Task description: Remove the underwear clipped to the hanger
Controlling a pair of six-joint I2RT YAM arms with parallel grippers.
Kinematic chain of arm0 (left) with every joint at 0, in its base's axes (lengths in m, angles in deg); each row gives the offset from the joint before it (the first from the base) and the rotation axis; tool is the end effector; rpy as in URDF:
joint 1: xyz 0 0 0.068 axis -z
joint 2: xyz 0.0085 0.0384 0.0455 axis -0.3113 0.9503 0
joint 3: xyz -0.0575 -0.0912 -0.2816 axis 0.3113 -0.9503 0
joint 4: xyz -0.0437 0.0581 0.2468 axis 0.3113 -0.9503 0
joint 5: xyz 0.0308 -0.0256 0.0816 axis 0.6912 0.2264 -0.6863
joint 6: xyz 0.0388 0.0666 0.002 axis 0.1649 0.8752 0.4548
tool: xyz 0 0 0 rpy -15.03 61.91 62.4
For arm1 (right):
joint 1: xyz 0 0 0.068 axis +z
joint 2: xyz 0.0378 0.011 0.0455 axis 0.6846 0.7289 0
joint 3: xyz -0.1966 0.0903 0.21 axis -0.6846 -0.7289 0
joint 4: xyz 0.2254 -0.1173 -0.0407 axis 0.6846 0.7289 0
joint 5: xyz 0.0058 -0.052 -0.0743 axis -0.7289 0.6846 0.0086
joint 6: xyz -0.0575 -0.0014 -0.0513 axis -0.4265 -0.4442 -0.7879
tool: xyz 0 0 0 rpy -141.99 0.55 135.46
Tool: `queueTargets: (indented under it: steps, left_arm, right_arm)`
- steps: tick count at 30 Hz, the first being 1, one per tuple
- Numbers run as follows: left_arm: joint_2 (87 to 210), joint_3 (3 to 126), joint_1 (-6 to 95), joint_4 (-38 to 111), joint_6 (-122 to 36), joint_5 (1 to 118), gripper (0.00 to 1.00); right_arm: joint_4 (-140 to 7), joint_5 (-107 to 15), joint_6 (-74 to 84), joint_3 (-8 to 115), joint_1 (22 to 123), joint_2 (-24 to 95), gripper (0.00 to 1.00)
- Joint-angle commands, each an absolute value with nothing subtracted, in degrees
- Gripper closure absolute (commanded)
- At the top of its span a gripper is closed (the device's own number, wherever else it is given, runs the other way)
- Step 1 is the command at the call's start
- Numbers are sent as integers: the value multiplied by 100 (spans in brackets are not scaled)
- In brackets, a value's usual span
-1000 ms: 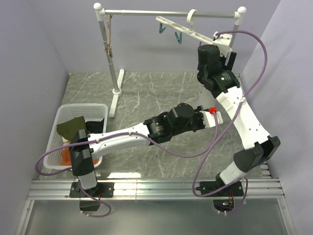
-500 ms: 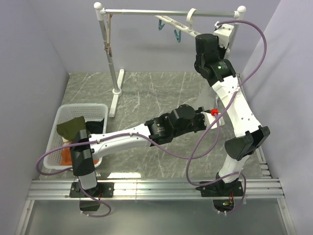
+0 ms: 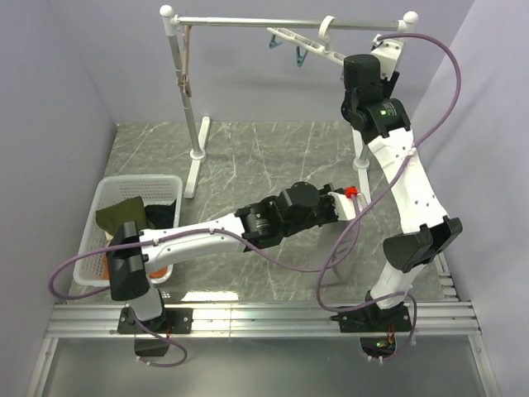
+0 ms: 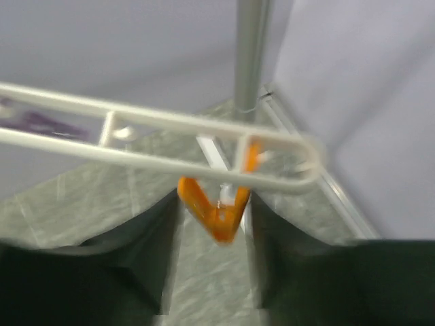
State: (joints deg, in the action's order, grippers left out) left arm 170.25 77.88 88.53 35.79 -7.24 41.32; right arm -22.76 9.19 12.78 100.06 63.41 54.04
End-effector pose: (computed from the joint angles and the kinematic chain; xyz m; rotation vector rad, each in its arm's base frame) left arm 0.1578 -0.4090 0.3944 1.2065 1.2831 -0.4346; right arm 0.3721 0.0857 0.5067 0.4342 1.7896 -0.3795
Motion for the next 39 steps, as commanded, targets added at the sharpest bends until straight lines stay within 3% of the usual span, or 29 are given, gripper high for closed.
queueTargets:
  steps: [1, 7, 16, 22, 27, 34, 39]
  left_arm:
    - [16436, 7618, 8898, 3687, -850, 3628, 100]
    - [15742, 7222, 8871, 3056, -1254, 2548, 100]
    - [14363, 6633, 8450, 1719, -2537, 833, 100]
    - [13466, 6940, 7107, 67, -3890, -11, 100]
    - [12806, 6897, 5771, -207, -3752, -328, 99]
    - [12569, 6581, 3830, -234, -3681, 679, 99]
    - [12577, 6388, 3265, 47, -3742, 1314, 99]
  right_arm:
    - [-2144, 210, 1307, 10133, 6255, 4968, 37]
    - [-2099, -829, 1386, 9546, 6228, 4161, 1]
    - [-1906, -2842, 1640, 9203, 6158, 3422, 0]
    - [-1976, -3510, 1799, 8842, 6131, 2991, 0]
    - [-2012, -3923, 1720, 8315, 6131, 2709, 0]
    - [-1897, -4126, 1711, 7971, 6131, 2507, 0]
    - [-1713, -4056, 1641, 8033, 6131, 2498, 0]
